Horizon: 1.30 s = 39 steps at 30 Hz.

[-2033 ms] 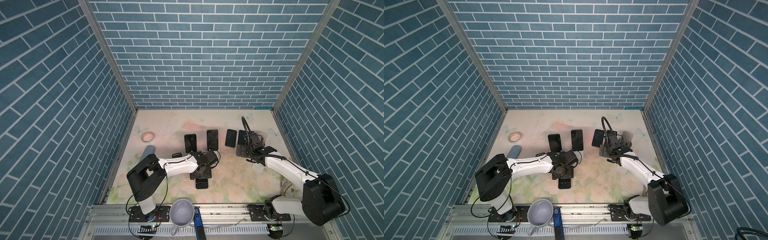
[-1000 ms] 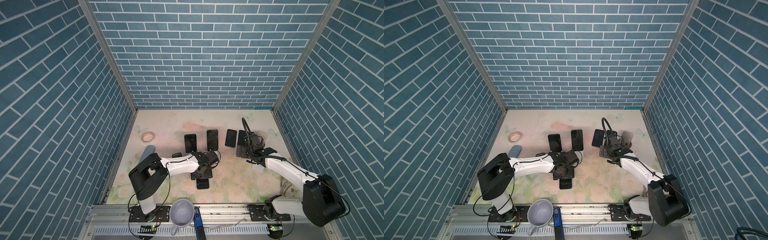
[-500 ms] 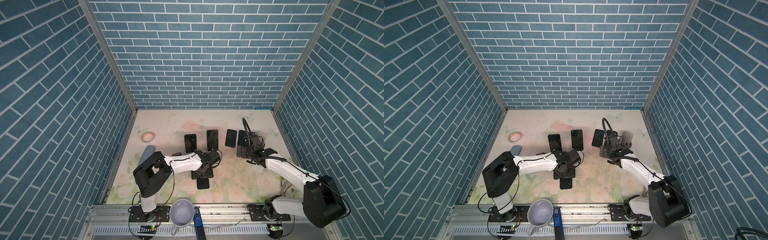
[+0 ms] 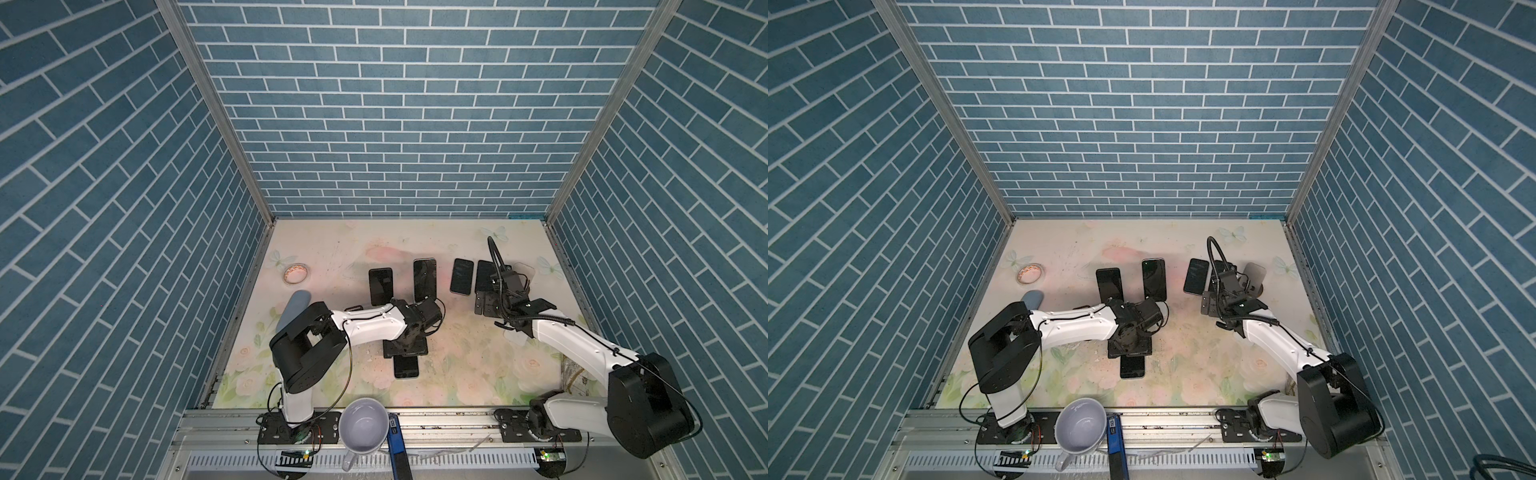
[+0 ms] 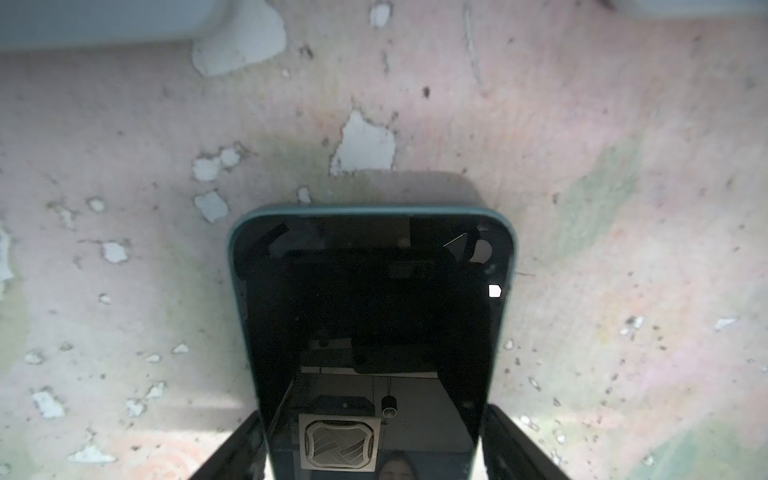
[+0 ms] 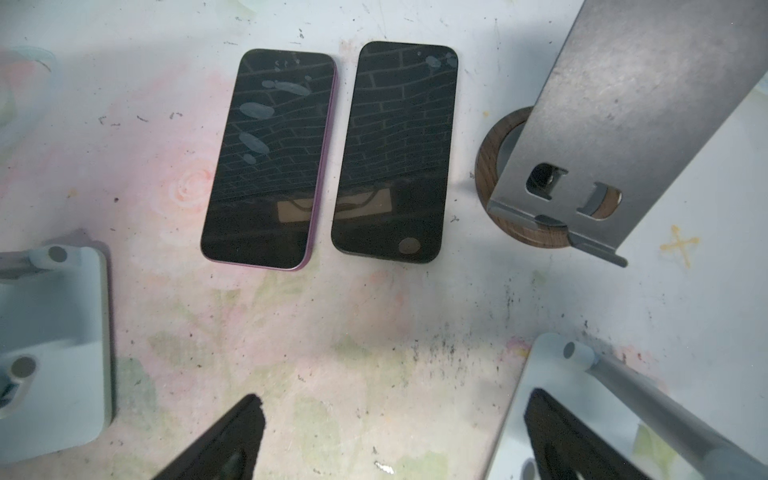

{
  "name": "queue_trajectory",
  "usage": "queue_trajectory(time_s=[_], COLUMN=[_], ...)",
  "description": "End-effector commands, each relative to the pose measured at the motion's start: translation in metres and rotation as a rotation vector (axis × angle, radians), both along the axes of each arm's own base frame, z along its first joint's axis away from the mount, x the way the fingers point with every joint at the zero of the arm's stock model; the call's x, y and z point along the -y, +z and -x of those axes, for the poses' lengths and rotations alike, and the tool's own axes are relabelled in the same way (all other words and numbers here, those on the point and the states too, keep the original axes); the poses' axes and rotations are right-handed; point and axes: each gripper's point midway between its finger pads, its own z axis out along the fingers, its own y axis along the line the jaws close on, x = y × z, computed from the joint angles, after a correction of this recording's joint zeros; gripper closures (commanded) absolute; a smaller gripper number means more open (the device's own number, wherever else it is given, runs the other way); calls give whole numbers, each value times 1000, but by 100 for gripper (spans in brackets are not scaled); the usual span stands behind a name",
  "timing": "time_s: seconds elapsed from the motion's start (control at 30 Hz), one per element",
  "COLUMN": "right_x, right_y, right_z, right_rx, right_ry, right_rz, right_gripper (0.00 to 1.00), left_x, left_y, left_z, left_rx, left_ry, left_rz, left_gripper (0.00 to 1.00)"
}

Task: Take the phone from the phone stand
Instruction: 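Open the left gripper to release the phone and raise it, then move the left gripper back down onto the emptied dark stand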

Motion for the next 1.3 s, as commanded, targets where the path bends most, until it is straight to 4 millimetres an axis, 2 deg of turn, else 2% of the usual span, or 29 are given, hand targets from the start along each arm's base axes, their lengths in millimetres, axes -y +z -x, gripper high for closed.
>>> queue_trajectory(time_s=[0.0,0.13,0.27,0.37,0.6,0.73,0.87,1.07,1.27], right_x=[3,3,3,5,5,2,0,-5,-10], right_y=[-1,-2,-4,-5,-2,4,7,9,9], right_z=[1,1,2,4,4,-1,-6,-13,-21], right_rx=[12,7,5,2,-1,6,1,-19,-33], right_ry=[5,3,3,-2,-1,0,2,5,4], right_rz=[7,3,1,3,-1,-7,-8,-5,-12], right_gripper=[1,1,1,1,1,1,1,1,1], left_x=[-7,-6,-8,-13,-17,-27,-51,-105,-156], left_y=[-14,-9,6,24,81,109,122,138,131], left_z=[5,2,-4,-12,-32,-40,-42,-39,-38], left_rx=[-29,-6,47,114,302,399,470,587,591], left_ry=[4,1,-14,-28,-79,-72,-20,117,230], left_rz=[-39,-21,-15,-25,19,19,-22,-106,-179], left_gripper=[19,17,9,1,0,0,0,0,0])
